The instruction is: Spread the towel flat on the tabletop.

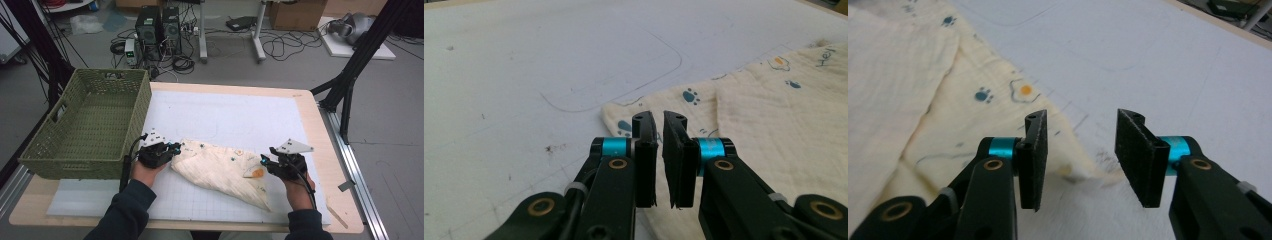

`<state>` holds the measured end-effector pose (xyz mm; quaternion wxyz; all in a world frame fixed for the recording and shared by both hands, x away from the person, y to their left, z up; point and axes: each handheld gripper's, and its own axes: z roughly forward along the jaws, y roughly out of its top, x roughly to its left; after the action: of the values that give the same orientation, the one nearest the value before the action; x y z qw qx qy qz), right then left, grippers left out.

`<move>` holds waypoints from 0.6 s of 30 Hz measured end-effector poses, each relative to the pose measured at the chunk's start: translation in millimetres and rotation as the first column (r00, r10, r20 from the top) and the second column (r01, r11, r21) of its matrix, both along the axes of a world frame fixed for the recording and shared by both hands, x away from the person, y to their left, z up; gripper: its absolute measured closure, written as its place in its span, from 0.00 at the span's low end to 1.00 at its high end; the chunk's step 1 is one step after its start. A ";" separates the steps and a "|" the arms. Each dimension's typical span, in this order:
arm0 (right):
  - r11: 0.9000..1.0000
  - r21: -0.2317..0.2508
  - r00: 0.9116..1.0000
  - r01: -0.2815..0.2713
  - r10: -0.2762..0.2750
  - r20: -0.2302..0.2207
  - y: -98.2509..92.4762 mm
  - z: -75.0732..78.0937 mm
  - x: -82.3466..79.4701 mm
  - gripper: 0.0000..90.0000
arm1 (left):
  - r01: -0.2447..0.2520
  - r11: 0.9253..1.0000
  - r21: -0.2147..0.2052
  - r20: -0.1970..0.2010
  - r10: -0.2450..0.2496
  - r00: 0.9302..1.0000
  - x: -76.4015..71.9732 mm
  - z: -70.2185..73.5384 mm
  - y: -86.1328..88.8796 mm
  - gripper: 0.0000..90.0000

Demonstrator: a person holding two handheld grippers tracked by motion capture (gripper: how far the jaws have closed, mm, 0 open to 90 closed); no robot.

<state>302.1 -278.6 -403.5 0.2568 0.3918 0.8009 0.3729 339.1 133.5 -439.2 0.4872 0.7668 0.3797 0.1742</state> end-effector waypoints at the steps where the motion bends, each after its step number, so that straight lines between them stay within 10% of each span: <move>1: 1.000 0.004 1.000 0.003 -0.003 -0.001 0.4 -0.7 5.2 0.59 | 0.001 1.000 -0.005 -0.002 -0.001 1.000 0.1 -0.3 -0.2 0.92; 10: 0.992 -0.110 0.982 -0.063 0.042 -0.186 18.3 -32.3 37.2 0.55 | 0.004 1.000 0.005 -0.016 -0.004 1.000 2.0 -3.5 -3.6 0.75; 15: 0.995 -0.025 0.969 -0.099 0.090 -0.230 17.1 -33.3 36.8 0.93 | -0.011 1.000 -0.020 -0.013 0.011 1.000 2.7 -2.4 -0.7 0.73; 18: 0.988 -0.092 0.976 -0.126 0.107 -0.188 21.7 -32.3 37.9 0.97 | -0.020 0.999 -0.024 -0.011 0.020 1.000 2.8 -2.0 0.2 0.72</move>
<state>340.1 -256.9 -435.9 0.1801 0.3627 0.8609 0.3081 341.9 133.7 -441.1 0.4929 0.7578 0.3921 0.1704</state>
